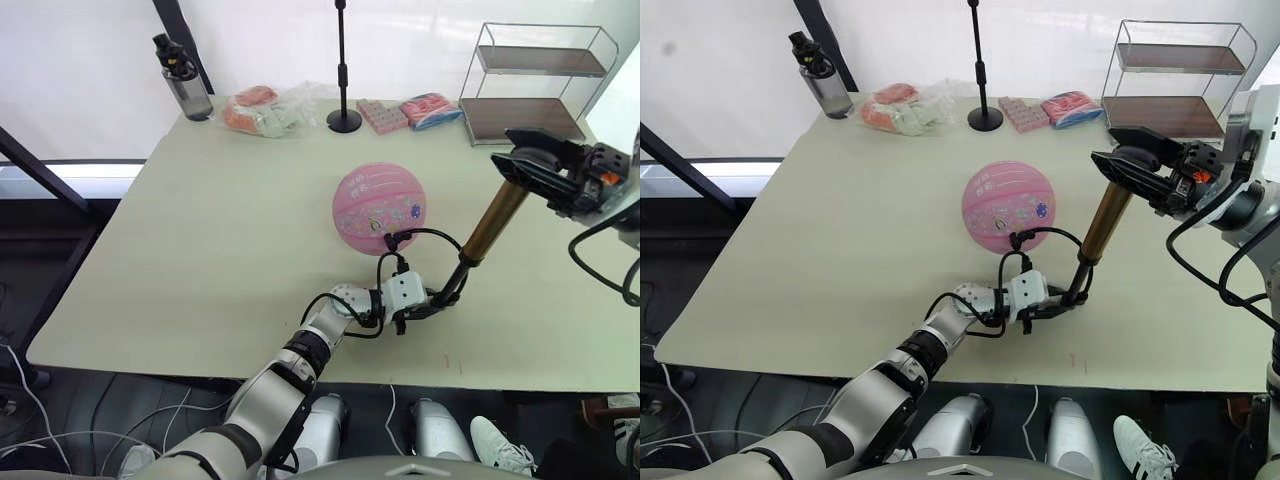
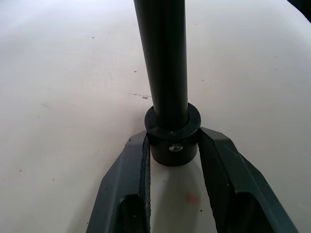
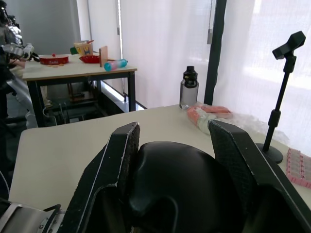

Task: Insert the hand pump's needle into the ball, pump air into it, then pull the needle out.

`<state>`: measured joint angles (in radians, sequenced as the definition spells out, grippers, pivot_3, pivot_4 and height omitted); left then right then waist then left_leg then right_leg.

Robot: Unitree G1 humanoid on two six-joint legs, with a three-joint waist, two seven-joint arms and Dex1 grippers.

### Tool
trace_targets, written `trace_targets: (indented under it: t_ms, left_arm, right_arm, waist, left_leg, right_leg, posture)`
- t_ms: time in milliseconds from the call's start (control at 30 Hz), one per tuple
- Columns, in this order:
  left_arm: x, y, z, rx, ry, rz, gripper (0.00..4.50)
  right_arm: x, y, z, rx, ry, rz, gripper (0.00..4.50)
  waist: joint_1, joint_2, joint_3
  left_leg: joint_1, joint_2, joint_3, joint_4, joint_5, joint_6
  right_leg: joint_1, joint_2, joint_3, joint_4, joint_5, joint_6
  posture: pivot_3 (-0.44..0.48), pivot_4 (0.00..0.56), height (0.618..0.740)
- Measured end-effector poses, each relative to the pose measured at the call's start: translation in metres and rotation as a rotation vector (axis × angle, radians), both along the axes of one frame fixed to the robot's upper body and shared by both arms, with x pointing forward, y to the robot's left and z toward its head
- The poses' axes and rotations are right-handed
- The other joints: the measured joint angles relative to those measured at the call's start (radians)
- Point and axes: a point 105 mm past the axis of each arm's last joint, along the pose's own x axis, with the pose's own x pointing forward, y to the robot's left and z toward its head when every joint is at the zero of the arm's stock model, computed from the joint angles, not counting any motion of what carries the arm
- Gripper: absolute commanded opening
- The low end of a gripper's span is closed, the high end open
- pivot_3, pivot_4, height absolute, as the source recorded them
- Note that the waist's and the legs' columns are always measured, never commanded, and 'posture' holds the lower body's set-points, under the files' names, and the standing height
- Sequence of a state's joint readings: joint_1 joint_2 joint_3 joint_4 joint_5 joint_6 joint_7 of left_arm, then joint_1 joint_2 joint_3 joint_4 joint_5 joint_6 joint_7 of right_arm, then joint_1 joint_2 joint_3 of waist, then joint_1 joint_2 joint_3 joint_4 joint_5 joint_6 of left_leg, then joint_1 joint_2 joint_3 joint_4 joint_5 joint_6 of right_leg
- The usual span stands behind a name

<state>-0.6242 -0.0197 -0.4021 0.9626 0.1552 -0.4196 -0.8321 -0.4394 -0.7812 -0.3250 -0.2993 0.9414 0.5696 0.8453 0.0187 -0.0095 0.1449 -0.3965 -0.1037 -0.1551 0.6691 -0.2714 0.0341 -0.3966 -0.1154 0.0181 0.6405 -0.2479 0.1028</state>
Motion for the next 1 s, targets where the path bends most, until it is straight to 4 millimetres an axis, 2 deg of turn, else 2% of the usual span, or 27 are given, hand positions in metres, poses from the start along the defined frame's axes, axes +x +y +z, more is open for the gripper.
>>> trace_targets:
  t_ms: [167,300,367,467,533,600,767,867,1000]
  left_arm:
    - [0.001,0.0,-0.001,-0.001,-0.001,0.01,1.08]
    - [0.002,0.002,-0.003,0.004,0.005,0.025,1.08]
    - [0.002,0.003,-0.005,0.01,0.014,0.032,1.08]
    - [0.002,0.005,-0.006,0.015,0.017,0.038,1.08]
    - [0.003,0.005,-0.006,0.016,0.017,0.039,1.08]
    - [0.002,0.006,-0.008,0.02,0.023,0.041,1.08]
    - [0.002,0.007,-0.009,0.023,0.027,0.044,1.08]
    - [0.003,0.007,-0.009,0.024,0.028,0.045,1.08]
    - [0.002,0.007,-0.01,0.025,0.03,0.046,1.08]
  right_arm:
    - [-0.006,0.002,-0.012,-0.086,-0.105,-0.051,2.02]
    - [0.001,0.009,-0.048,-0.127,-0.099,-0.111,2.02]
    - [0.001,0.016,-0.064,-0.145,-0.102,-0.118,2.02]
    - [0.003,0.02,-0.089,-0.11,-0.07,-0.149,2.02]
    - [0.004,0.02,-0.094,-0.115,-0.067,-0.159,2.02]
    - [0.007,0.023,-0.112,-0.106,-0.044,-0.185,2.02]
    - [0.009,0.026,-0.139,-0.091,-0.005,-0.229,2.02]
    - [0.009,0.026,-0.15,-0.102,0.015,-0.24,2.02]
    - [0.009,0.027,-0.152,-0.105,0.008,-0.241,2.02]
  waist:
    - [-0.001,-0.003,-0.002]
    - [-0.004,-0.007,-0.005]
    - [-0.004,-0.008,-0.005]
    - [-0.005,-0.01,-0.008]
    - [-0.005,-0.01,-0.009]
    - [-0.005,-0.013,-0.013]
    - [-0.005,-0.013,-0.018]
    - [-0.006,-0.012,-0.018]
    - [-0.006,-0.012,-0.021]
  left_leg:
    - [0.003,0.0,0.0,0.0,-0.002,0.003]
    - [0.009,0.001,0.0,0.0,-0.002,0.003]
    - [0.017,0.002,0.0,-0.001,-0.002,0.003]
    - [0.018,0.003,-0.001,-0.002,-0.002,0.003]
    - [0.018,0.003,-0.001,-0.002,-0.002,0.003]
    - [0.019,0.004,-0.001,-0.002,-0.002,0.003]
    - [0.02,0.004,-0.001,-0.003,-0.002,0.003]
    - [0.02,0.004,-0.001,-0.003,-0.002,0.003]
    - [0.02,0.004,-0.001,-0.003,-0.002,0.003]
  right_leg:
    - [0.002,0.0,-0.001,0.0,0.0,0.0]
    - [0.006,0.002,0.0,0.001,0.0,0.0]
    - [0.014,0.002,0.0,0.0,-0.001,0.001]
    - [0.015,0.005,0.0,0.0,-0.001,0.001]
    - [0.015,0.005,0.0,0.0,-0.001,0.0]
    - [0.016,0.006,0.0,0.0,-0.001,0.0]
    - [0.016,0.007,0.001,0.0,-0.001,0.0]
    - [0.016,0.007,0.001,0.0,-0.001,0.0]
    - [0.017,0.007,0.001,0.0,-0.001,0.0]
  posture:
    - [0.0,0.15,0.736]
    - [0.0,0.15,0.736]
    - [0.0,0.15,0.736]
    - [0.0,0.15,0.736]
    - [0.0,0.15,0.736]
    - [0.0,0.15,0.736]
    - [0.0,0.15,0.736]
    - [0.0,0.15,0.736]
    - [0.0,0.15,0.736]
